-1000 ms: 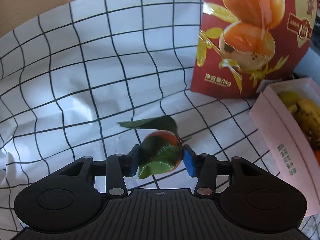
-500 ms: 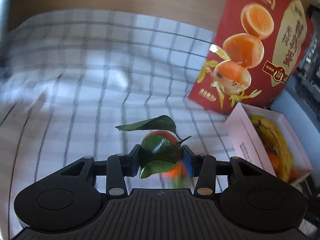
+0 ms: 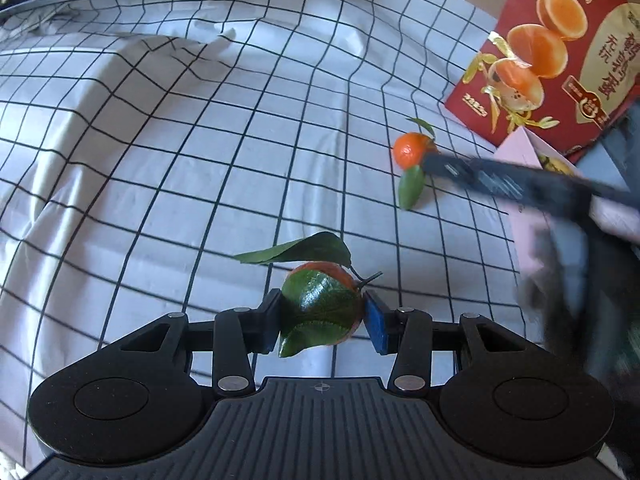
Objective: Organize fruits
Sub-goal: 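Grasp another tangerine with the right tool while the left tool holds its tangerine, then lower the leafy tangerine into the box and open the left tool while the right tool carries its tangerine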
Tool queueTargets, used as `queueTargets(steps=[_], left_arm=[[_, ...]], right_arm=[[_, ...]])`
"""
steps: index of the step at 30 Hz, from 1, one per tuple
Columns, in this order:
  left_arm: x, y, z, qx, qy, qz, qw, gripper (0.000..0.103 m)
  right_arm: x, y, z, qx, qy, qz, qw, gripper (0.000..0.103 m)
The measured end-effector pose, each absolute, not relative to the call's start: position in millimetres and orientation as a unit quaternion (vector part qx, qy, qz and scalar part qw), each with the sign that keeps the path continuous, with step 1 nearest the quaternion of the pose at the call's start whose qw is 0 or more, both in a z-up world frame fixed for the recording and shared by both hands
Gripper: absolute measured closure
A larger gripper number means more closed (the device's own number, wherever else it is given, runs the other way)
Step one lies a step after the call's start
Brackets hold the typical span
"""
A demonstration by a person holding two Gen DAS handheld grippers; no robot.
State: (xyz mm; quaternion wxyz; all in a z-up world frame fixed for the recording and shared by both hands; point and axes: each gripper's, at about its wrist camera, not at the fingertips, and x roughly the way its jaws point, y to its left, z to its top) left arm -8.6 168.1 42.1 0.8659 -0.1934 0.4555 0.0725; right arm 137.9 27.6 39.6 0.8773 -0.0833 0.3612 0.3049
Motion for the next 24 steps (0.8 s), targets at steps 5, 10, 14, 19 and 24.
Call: queueTargets(steps=[5, 10, 14, 19, 24], left_arm=[[-18, 168, 48, -0.197, 0.454, 0.064, 0.866, 0.055], [-20, 167, 50, -0.201, 0.458, 0.059, 0.864, 0.055], [-19, 164, 48, -0.202, 0.461, 0.052, 0.863, 0.055], [-11, 159, 44, -0.206, 0.470, 0.036, 0.857, 0.055], [1, 140, 43, -0.191, 0.478, 0.002, 0.857, 0.055]], right_arm=[[174, 52, 25, -0.074, 0.381, 0.279, 0.878, 0.047], [185, 65, 13, -0.097, 0.392, 0.280, 0.871, 0.044], [188, 65, 6, -0.096, 0.403, 0.284, 0.865, 0.050], [181, 56, 15, -0.099, 0.399, 0.303, 0.860, 0.058], [154, 33, 37, -0.093, 0.382, 0.335, 0.856, 0.058]])
